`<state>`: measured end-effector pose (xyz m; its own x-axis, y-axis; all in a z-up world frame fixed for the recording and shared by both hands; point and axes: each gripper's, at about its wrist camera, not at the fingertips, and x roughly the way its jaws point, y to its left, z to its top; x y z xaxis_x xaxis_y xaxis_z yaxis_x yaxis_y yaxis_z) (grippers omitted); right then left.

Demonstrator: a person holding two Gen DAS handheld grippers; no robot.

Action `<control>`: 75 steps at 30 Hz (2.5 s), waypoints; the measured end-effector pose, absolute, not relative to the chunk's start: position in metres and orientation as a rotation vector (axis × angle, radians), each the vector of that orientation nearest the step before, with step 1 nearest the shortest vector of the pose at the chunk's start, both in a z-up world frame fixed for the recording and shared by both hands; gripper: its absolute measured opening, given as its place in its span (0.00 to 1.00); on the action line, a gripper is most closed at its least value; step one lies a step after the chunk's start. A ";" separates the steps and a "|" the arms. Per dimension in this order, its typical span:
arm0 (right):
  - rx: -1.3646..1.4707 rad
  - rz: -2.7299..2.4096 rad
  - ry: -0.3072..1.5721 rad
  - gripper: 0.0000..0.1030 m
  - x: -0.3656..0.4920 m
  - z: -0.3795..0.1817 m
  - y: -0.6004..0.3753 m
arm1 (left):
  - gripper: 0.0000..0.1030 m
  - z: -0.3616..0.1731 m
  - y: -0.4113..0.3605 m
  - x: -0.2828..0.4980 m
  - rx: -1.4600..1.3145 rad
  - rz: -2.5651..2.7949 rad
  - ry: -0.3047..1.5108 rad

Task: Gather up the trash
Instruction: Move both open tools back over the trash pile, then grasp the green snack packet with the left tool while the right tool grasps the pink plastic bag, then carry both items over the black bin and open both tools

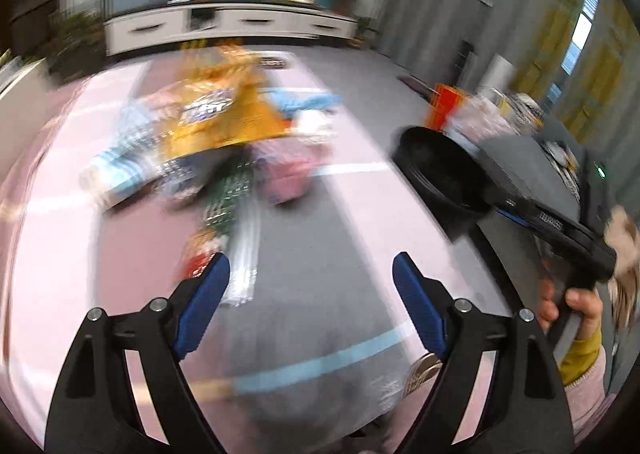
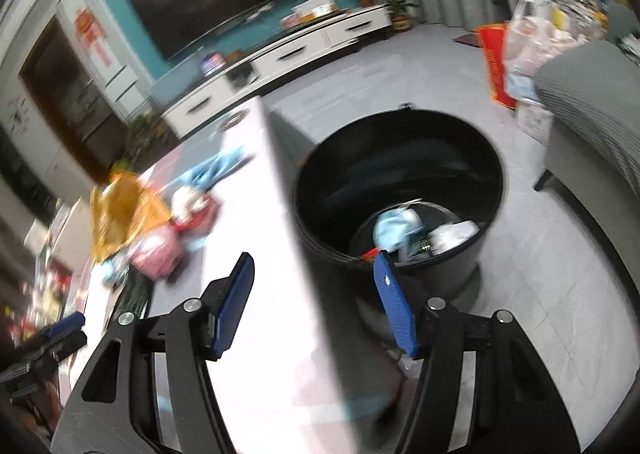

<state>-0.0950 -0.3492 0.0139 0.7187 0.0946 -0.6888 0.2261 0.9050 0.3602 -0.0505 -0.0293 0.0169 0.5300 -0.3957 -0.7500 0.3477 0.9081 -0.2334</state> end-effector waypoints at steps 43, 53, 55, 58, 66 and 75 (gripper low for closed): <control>0.243 0.162 0.856 0.75 0.044 -0.006 -0.187 | 0.06 -0.051 -0.007 -0.010 -0.097 -0.540 0.937; 0.172 0.210 0.856 0.53 0.049 -0.009 -0.175 | 0.05 -0.046 0.004 -0.019 -0.179 -0.605 0.975; 0.174 0.216 0.850 0.47 0.043 -0.008 -0.176 | 0.05 -0.047 0.007 -0.023 -0.181 -0.604 0.983; 0.197 0.216 0.851 0.45 0.029 -0.006 -0.181 | 0.05 -0.047 0.014 -0.031 -0.197 -0.601 1.005; 0.226 0.242 0.801 0.44 -0.026 0.017 -0.194 | 0.05 -0.022 0.029 -0.057 -0.199 -0.543 0.976; 0.280 0.290 0.704 0.44 -0.058 0.051 -0.210 | 0.05 0.009 0.033 -0.068 -0.208 -0.496 0.921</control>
